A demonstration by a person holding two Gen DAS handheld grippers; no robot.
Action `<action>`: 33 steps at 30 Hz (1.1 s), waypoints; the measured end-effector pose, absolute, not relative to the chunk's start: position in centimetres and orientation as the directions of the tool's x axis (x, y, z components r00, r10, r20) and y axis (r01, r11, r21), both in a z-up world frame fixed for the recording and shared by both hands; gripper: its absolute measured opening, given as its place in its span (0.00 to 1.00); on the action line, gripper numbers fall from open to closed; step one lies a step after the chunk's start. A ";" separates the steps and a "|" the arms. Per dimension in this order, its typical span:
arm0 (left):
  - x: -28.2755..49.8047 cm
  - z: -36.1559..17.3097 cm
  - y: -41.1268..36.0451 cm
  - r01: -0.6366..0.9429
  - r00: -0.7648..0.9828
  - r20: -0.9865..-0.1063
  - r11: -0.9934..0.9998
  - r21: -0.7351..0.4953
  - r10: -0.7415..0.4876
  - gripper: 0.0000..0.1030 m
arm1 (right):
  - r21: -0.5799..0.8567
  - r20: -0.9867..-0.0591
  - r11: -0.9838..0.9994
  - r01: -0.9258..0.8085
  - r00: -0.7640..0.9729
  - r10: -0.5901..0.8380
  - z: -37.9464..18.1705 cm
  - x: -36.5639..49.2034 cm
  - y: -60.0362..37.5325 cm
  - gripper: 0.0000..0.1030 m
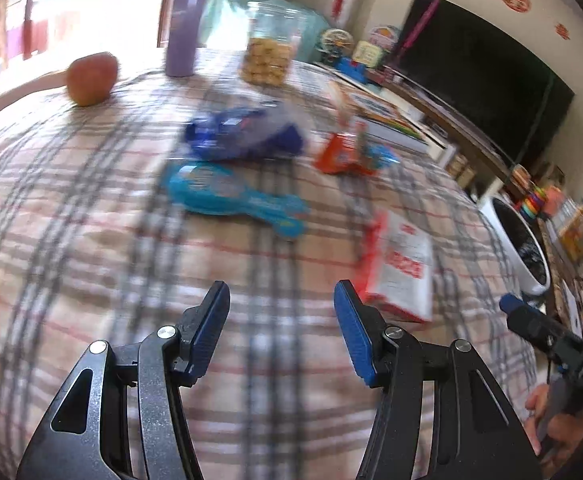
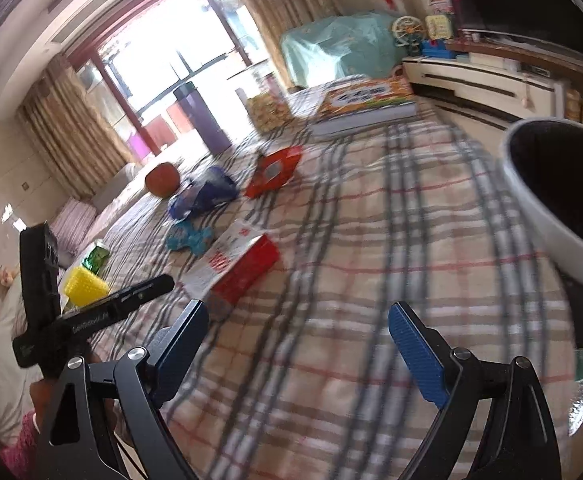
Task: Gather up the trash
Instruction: 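Move both open tools back to the bed toward the remaining trash, then grasp the blue candy pack with the left tool while the right tool grasps the white-red milk carton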
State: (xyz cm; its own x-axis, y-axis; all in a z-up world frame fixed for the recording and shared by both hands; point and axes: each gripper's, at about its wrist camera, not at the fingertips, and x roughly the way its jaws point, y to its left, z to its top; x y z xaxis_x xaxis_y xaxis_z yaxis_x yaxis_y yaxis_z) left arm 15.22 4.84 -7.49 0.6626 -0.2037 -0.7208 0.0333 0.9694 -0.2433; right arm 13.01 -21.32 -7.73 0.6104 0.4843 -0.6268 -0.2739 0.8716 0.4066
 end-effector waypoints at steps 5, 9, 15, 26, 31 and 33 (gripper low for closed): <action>15.7 -8.0 8.1 -0.039 0.656 -0.740 0.972 -0.231 -0.149 0.53 | 0.375 -0.652 0.864 -0.337 0.567 0.504 -8.2 13.9 -16.6 0.90; 16.3 -8.3 9.7 -0.073 0.654 -0.745 0.968 -0.239 -0.135 0.53 | 0.332 -0.681 0.876 -0.350 0.553 0.480 -8.6 15.4 -13.2 0.90; 18.4 -8.2 10.5 -0.102 0.648 -0.745 0.952 -0.290 -0.157 0.66 | 0.315 -0.722 0.893 -0.321 0.530 0.445 -9.7 18.1 -11.0 0.90; 23.6 -8.6 7.3 -0.148 0.633 -0.761 0.942 -0.300 -0.143 0.82 | 0.359 -0.696 0.860 -0.362 0.510 0.505 -9.2 17.5 -13.8 0.53; 24.1 -8.7 6.3 -0.117 0.642 -0.759 0.964 -0.238 -0.109 0.52 | 0.401 -0.682 0.850 -0.343 0.507 0.526 -9.0 16.8 -15.9 0.49; 23.8 -8.7 6.5 -0.092 0.641 -0.757 0.967 -0.237 -0.125 0.51 | 0.405 -0.680 0.851 -0.335 0.511 0.525 -8.7 16.5 -16.6 0.49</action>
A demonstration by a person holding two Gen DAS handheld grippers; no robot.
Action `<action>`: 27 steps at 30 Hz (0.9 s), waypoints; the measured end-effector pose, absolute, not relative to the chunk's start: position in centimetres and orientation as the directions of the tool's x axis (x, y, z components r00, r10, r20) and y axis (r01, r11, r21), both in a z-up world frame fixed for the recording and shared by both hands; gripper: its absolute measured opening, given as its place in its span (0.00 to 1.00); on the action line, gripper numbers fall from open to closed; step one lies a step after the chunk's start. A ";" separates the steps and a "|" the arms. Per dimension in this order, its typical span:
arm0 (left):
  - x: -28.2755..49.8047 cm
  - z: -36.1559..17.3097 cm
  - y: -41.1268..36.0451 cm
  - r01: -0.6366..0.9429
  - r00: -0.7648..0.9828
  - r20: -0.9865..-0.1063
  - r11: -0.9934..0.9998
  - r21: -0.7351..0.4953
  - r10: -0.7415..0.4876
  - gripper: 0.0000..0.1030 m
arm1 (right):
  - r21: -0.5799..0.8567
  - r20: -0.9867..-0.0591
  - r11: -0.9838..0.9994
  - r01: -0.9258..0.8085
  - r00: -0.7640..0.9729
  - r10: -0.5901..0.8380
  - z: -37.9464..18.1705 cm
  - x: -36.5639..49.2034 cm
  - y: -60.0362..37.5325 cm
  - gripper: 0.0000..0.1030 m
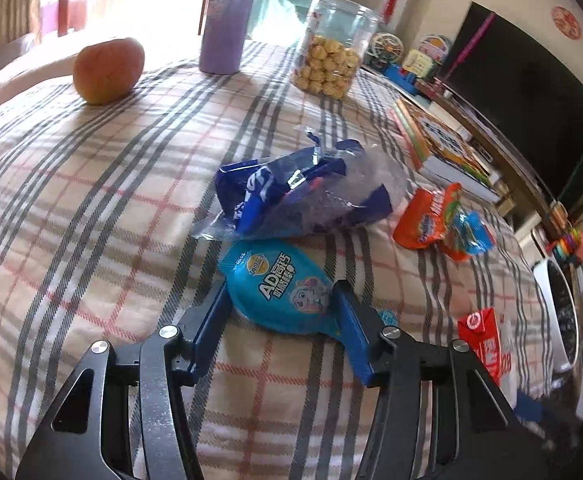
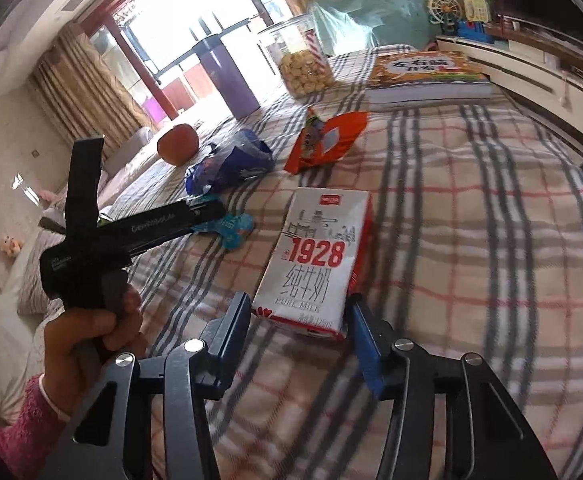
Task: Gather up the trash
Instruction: 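Grasp the blue candy pack with the left tool while the right tool grasps the white-red milk carton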
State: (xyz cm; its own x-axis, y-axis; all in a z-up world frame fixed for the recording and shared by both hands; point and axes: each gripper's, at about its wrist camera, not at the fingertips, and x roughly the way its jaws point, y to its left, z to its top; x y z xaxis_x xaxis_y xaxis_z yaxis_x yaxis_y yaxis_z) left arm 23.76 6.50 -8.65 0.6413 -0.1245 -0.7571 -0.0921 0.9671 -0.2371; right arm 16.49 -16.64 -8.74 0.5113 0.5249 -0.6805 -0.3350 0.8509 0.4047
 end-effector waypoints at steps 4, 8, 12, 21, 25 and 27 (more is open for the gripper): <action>22.2 -8.5 6.5 -0.027 0.620 -0.767 0.973 -0.229 -0.163 0.51 | 0.403 -0.679 0.853 -0.332 0.516 0.522 -8.1 16.1 -17.9 0.49; 19.7 -7.8 5.2 0.144 0.562 -0.788 0.968 -0.207 -0.252 0.50 | 0.383 -0.689 0.862 -0.331 0.519 0.506 -8.0 15.9 -18.9 0.49; 18.3 -7.9 3.9 0.266 0.486 -0.827 0.949 -0.169 -0.283 0.33 | 0.368 -0.701 0.867 -0.337 0.513 0.496 -8.2 15.4 -19.6 0.56; 17.3 -8.5 2.9 0.163 0.537 -0.816 0.975 -0.150 -0.215 0.58 | 0.307 -0.699 0.869 -0.387 0.528 0.482 -8.2 16.3 -17.2 0.73; 16.8 -8.8 2.7 0.104 0.587 -0.793 0.986 -0.130 -0.166 0.58 | 0.241 -0.728 0.875 -0.419 0.518 0.448 -9.1 17.8 -15.8 0.72; 16.8 -9.1 2.2 0.089 0.611 -0.780 0.991 -0.104 -0.137 0.41 | 0.225 -0.746 0.877 -0.424 0.504 0.435 -9.7 18.4 -15.6 0.67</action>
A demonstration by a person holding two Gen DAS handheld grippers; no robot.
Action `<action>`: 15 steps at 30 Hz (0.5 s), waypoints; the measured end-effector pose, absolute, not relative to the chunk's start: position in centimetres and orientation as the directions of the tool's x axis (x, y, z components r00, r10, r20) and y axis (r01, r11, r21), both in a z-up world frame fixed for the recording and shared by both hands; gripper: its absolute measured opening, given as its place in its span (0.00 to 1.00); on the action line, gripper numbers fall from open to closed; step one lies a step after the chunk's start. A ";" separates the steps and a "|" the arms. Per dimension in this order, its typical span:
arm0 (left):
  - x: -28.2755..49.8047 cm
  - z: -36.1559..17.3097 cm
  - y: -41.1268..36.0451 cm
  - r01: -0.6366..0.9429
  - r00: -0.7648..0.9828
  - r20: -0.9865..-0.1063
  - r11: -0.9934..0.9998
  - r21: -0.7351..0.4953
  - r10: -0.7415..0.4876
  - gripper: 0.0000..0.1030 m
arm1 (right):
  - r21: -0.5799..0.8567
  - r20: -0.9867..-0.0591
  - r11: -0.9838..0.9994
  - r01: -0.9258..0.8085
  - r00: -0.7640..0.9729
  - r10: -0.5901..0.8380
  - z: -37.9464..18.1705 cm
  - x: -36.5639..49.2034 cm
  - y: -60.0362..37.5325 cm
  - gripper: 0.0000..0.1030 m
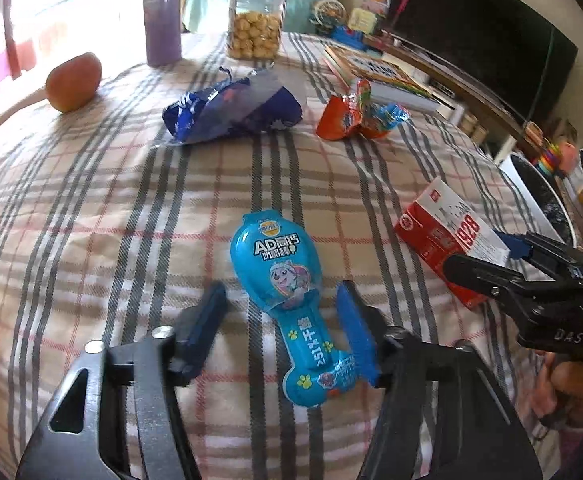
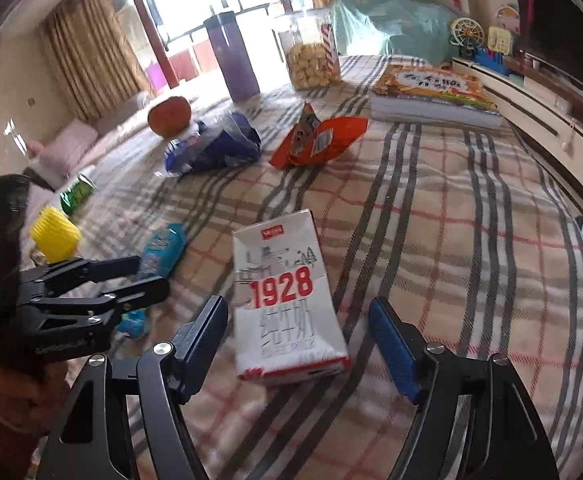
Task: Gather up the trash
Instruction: 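Grasp the blue candy pack with the left tool while the right tool grasps the white-red milk carton, then carry candy pack and milk carton over the bin and release both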
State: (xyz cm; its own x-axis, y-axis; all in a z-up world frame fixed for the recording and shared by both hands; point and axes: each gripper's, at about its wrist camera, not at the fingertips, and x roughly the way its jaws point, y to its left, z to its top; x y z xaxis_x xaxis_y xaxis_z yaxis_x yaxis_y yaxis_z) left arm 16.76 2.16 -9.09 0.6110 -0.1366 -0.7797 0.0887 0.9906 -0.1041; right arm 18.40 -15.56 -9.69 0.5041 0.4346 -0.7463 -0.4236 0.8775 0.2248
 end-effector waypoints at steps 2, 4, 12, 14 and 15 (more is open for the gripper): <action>16.7 -9.2 1.9 0.087 0.619 -0.776 0.992 -0.089 -0.124 0.31 | 0.236 -0.742 0.879 -0.415 0.507 0.439 -9.7 18.4 -16.0 0.57; 16.7 -9.0 1.8 0.096 0.617 -0.772 0.988 -0.119 -0.153 0.31 | 0.275 -0.731 0.872 -0.405 0.501 0.463 -9.6 18.2 -16.7 0.52; 16.1 -8.0 -1.8 0.191 0.613 -0.759 0.973 -0.129 -0.221 0.30 | 0.346 -0.682 0.873 -0.344 0.547 0.485 -8.5 16.0 -20.4 0.52; 16.0 -7.6 -2.8 0.216 0.611 -0.754 0.967 -0.134 -0.241 0.30 | 0.352 -0.673 0.879 -0.323 0.565 0.477 -8.0 15.5 -21.5 0.51; 16.0 -7.5 -3.4 0.228 0.609 -0.752 0.964 -0.137 -0.251 0.30 | 0.348 -0.670 0.884 -0.312 0.577 0.467 -7.8 15.2 -22.1 0.47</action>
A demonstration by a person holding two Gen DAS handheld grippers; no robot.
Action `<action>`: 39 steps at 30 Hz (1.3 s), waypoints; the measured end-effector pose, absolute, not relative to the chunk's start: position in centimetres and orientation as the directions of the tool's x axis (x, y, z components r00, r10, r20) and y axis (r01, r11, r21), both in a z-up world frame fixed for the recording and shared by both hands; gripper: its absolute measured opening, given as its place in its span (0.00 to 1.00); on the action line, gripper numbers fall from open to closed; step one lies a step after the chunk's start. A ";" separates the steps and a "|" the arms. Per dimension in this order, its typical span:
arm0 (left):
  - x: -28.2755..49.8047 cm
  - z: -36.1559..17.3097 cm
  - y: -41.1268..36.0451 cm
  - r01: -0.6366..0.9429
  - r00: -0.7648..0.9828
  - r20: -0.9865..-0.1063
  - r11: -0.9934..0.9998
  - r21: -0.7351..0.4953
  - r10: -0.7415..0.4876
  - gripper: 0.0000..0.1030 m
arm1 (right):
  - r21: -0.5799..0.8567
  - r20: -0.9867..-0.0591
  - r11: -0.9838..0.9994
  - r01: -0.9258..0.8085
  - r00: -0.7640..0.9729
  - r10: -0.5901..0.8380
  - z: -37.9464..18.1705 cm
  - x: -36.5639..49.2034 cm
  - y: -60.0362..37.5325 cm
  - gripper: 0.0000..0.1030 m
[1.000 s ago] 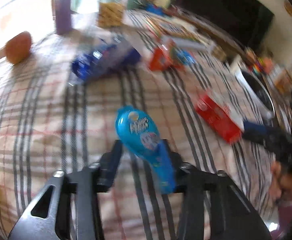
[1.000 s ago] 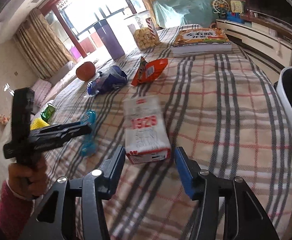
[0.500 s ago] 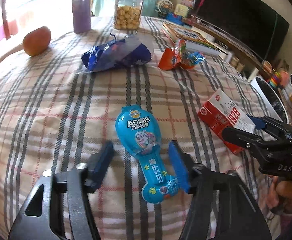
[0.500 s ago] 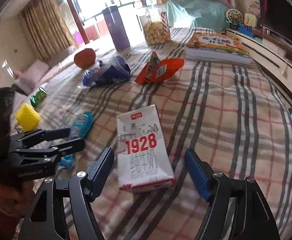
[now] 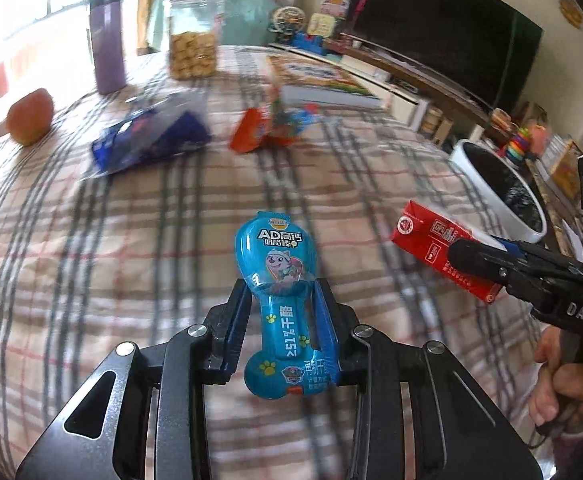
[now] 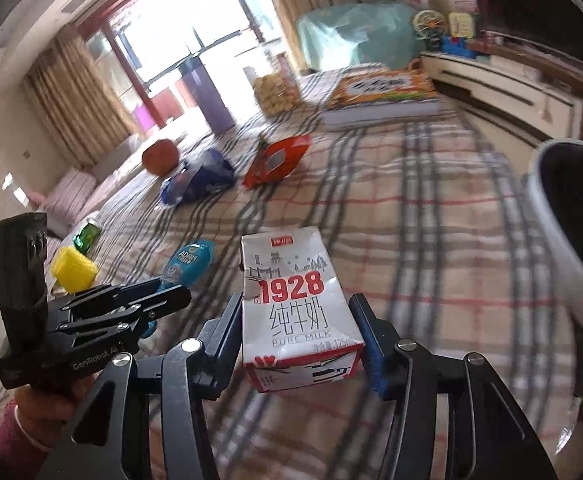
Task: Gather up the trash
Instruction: 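Carry candy pack and milk carton over the bin and release both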
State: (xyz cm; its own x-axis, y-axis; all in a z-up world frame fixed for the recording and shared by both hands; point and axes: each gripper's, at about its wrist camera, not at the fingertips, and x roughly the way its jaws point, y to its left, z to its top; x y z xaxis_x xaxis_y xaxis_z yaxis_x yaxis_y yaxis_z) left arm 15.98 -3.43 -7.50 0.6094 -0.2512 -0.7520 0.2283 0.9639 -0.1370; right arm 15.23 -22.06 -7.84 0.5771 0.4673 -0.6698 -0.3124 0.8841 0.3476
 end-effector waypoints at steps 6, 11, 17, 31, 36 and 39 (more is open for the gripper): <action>15.7 -6.9 -6.9 0.303 0.599 -0.743 0.943 -0.136 -0.299 0.29 | 0.341 -0.667 0.904 -0.259 0.611 0.426 -7.5 14.0 -25.4 0.46; 15.4 -6.9 -8.3 0.323 0.589 -0.748 0.938 -0.128 -0.305 0.29 | 0.352 -0.689 0.903 -0.247 0.584 0.429 -8.8 13.8 -26.3 0.48; 15.1 -6.7 -8.4 0.317 0.588 -0.750 0.939 -0.131 -0.303 0.29 | 0.384 -0.688 0.890 -0.246 0.567 0.453 -9.9 14.1 -26.4 0.47; 15.2 -4.8 -14.4 0.429 0.578 -0.728 0.896 -0.112 -0.368 0.29 | 0.415 -0.608 0.899 -0.139 0.693 0.388 -6.6 12.5 -33.9 0.47; 15.3 -4.1 -17.4 0.475 0.569 -0.721 0.874 -0.104 -0.395 0.29 | 0.417 -0.595 0.904 -0.093 0.724 0.349 -5.9 12.0 -36.9 0.47; 15.5 -3.7 -18.8 0.497 0.565 -0.718 0.862 -0.098 -0.407 0.29 | 0.417 -0.593 0.906 -0.065 0.736 0.326 -5.8 11.8 -38.6 0.47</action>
State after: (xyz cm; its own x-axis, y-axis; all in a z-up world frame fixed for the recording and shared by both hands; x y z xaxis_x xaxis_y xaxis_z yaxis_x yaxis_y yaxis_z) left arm 15.46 -18.85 -3.66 0.5649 -0.4069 -0.7179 0.4969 0.8623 -0.0977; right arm 11.84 -38.57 -5.79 0.7361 0.3258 -0.5933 -0.0647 0.9064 0.4175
